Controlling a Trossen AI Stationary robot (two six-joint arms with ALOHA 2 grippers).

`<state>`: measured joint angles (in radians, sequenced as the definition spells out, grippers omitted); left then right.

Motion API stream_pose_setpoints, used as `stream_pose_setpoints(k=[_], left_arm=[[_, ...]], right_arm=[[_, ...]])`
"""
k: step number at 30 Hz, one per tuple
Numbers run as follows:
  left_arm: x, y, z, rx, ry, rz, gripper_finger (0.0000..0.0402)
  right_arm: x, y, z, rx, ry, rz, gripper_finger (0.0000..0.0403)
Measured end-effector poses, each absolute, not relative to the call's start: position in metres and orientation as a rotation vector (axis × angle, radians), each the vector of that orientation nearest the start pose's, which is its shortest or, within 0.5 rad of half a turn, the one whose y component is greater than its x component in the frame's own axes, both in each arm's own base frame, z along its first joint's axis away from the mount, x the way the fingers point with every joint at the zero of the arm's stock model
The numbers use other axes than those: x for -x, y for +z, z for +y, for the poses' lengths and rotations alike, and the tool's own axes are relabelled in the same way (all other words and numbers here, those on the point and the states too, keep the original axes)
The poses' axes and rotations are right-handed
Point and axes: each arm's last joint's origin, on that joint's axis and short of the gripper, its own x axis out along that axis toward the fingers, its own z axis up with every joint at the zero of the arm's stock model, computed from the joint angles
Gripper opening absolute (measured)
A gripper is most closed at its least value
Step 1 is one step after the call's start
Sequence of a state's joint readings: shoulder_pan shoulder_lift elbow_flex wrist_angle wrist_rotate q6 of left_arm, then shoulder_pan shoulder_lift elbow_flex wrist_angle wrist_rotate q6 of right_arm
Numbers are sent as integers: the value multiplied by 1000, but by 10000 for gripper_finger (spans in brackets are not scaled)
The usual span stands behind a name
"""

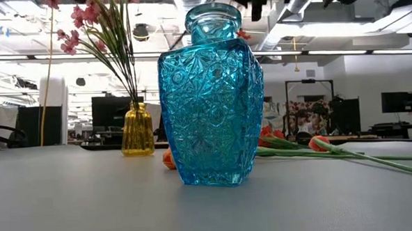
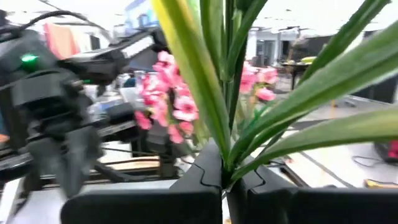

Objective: Sort flowers into vase by color
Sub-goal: Put the pink flowers into the yellow vase

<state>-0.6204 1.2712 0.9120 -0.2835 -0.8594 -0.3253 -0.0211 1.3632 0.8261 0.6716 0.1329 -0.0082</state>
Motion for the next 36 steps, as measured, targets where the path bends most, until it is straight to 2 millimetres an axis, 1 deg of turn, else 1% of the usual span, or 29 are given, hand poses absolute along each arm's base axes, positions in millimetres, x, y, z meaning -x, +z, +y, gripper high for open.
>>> stream_pose_setpoints(k=[4, 9, 12, 14, 16, 18, 20, 22, 25, 30, 34, 36], left_arm=[[-218, 255, -140, -103, 268, 445, 5], [-212, 230, -143, -63, 234, 393, 1], [-209, 218, -141, -37, 215, 374, 1], [-207, 210, -139, -23, 206, 369, 1], [-205, 204, -138, 0, 204, 355, 1], [-203, 200, -137, 29, 194, 341, 1], [-202, 196, -136, 37, 193, 336, 1], [-200, 193, -135, 41, 185, 336, 1], [-199, 189, -133, 46, 191, 341, 1], [-199, 188, -132, 49, 192, 342, 1], [-199, 188, -132, 44, 187, 344, 1], [-199, 188, -132, 43, 186, 346, 1]], right_arm=[[-302, 301, -20, 3, -188, -135, 25], [-303, 304, -24, 3, -194, -149, 25], [-315, 307, -24, 6, -174, -152, 25], [-332, 305, -25, 18, -131, -135, 25], [-345, 301, -28, 61, -129, -84, 25], [-358, 302, -29, 107, -153, -40, 25], [-365, 305, -33, 137, -176, 7, 25], [-374, 313, -36, 139, -179, 1, 25], [-385, 314, -41, 139, -157, 19, 26], [-403, 308, -45, 137, -152, 82, 26], [-416, 296, -47, 136, -150, 122, 26], [-420, 294, -47, 135, -150, 126, 26]])
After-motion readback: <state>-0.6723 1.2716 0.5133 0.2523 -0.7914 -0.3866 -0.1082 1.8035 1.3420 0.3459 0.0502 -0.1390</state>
